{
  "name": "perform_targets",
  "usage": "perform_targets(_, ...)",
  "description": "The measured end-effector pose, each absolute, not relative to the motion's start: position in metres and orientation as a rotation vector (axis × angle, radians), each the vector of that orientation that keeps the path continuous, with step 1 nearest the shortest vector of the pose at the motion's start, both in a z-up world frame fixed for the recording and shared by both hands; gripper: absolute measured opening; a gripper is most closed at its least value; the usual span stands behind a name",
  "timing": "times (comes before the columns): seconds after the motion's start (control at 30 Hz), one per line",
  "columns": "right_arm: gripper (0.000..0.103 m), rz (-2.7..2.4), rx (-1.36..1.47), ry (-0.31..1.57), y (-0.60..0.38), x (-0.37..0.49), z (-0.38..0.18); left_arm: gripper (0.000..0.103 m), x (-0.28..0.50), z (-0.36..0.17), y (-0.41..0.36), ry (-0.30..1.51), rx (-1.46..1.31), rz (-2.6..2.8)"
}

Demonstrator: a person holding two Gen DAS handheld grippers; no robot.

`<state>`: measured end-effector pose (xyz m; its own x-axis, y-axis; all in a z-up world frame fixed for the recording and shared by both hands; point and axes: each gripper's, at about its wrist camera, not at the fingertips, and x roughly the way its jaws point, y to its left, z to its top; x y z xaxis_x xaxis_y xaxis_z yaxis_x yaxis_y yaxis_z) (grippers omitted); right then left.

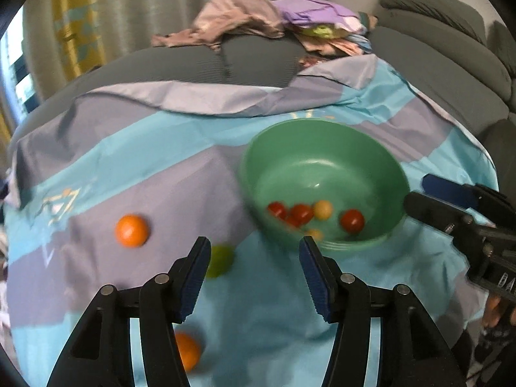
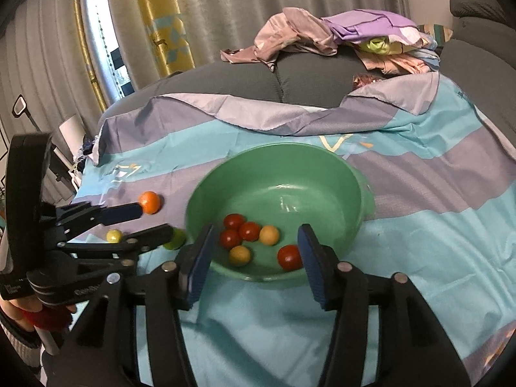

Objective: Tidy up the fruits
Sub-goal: 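Withdraw both tools from the bowl back over the remaining fruit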

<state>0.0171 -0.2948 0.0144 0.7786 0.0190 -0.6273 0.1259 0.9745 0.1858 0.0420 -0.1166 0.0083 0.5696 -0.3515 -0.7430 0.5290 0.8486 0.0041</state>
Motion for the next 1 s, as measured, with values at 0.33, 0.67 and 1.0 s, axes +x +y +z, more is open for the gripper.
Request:
perform_targets(0.33, 0.062, -0.014, 0.178, 0.666, -0.261, -0.013, 0.030, 0.057, -0.010, -0.001, -0.033, 0.840, 0.182, -0.376)
perform_targets(0.67, 0.064, 0.039, 0.117, 0.680, -0.225, -0.024, 0.036, 0.057, -0.042, -0.004, 0.014, 0.867, 0.111, -0.339)
perform_targets(1.0, 0.064, 0.098, 0.086, 0.720, -0.195, -0.021, 0.030, 0.057, -0.048, -0.015, 0.042, 0.886, 0.036, -0.306)
